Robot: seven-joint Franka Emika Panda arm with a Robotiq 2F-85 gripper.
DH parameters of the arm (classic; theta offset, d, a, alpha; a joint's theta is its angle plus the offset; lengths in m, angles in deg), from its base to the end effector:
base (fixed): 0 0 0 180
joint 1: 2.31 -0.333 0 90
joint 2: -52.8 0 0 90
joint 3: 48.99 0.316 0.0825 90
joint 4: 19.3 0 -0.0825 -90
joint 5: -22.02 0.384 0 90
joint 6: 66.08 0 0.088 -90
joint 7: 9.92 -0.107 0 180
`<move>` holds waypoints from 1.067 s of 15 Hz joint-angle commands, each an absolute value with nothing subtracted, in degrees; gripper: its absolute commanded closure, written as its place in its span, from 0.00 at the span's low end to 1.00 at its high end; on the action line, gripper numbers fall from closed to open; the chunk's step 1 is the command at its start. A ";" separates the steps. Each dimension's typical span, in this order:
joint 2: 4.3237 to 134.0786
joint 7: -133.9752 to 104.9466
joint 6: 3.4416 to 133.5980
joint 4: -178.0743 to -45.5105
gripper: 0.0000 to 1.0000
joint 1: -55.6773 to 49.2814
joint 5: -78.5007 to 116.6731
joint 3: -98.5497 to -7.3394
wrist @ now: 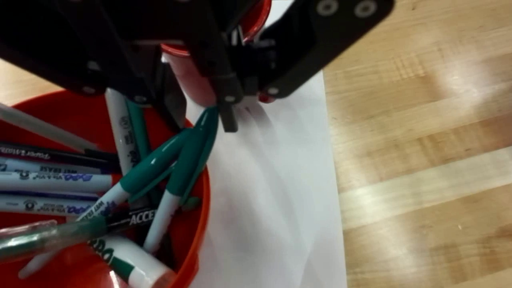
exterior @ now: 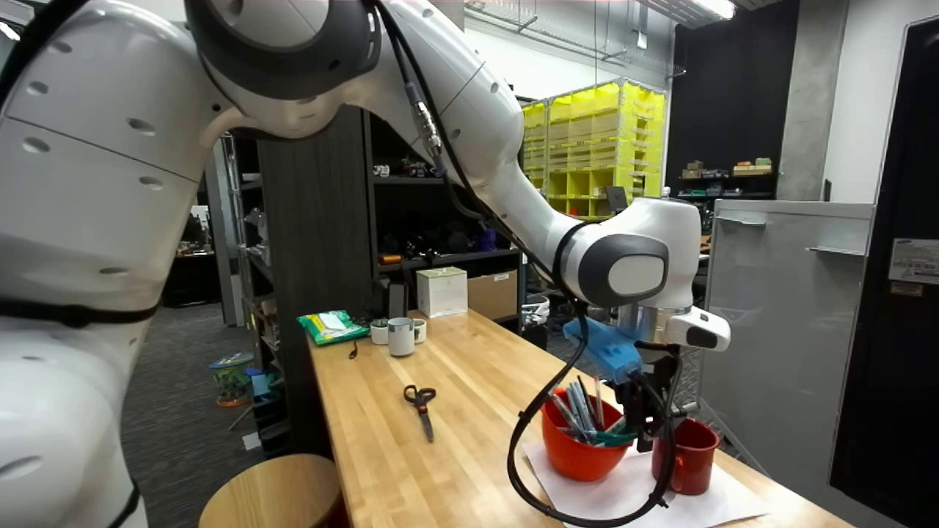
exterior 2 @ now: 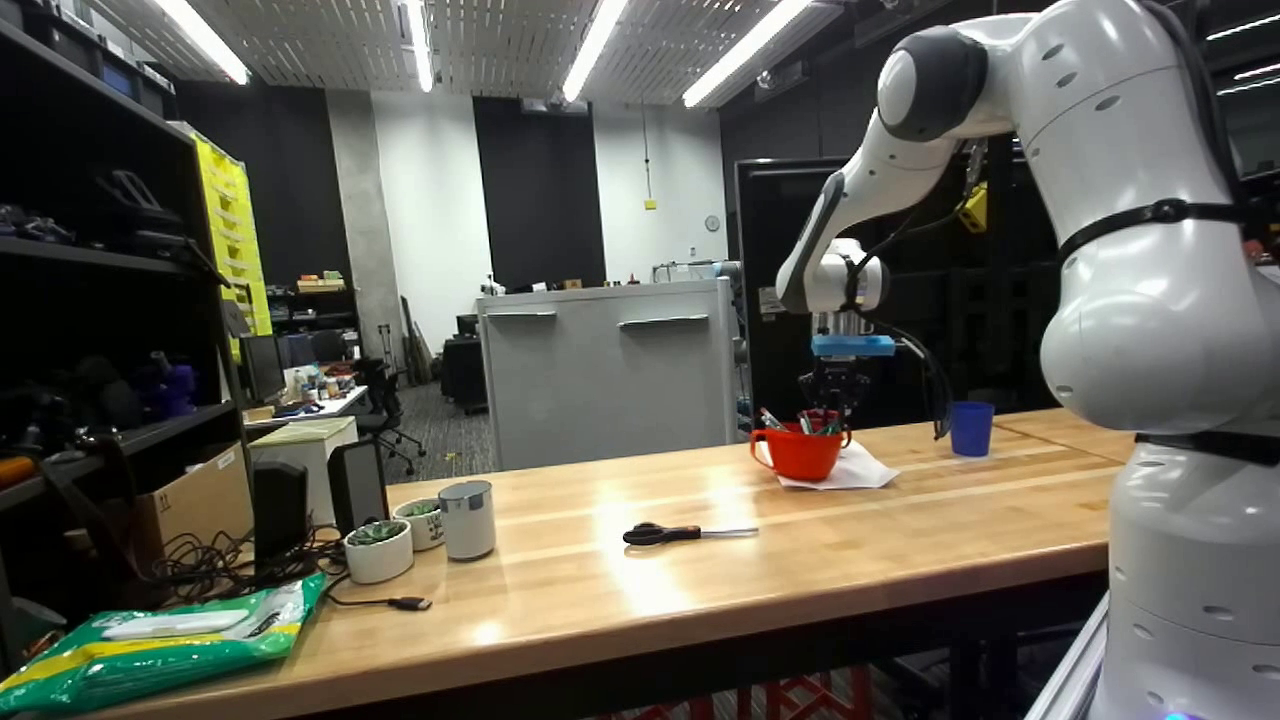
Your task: Remove one pen from the orange cup and put it on the table
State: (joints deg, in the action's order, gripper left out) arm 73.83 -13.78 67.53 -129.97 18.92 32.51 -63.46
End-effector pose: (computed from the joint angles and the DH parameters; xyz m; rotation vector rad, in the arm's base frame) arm 0.5130 -0.3553 0.3072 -2.8666 1.2044 -0.0928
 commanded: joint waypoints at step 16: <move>71.80 -13.40 67.96 -131.18 0.69 15.89 30.83 -62.96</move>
State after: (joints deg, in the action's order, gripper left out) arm 73.53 -13.49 67.66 -129.53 16.70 31.91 -62.87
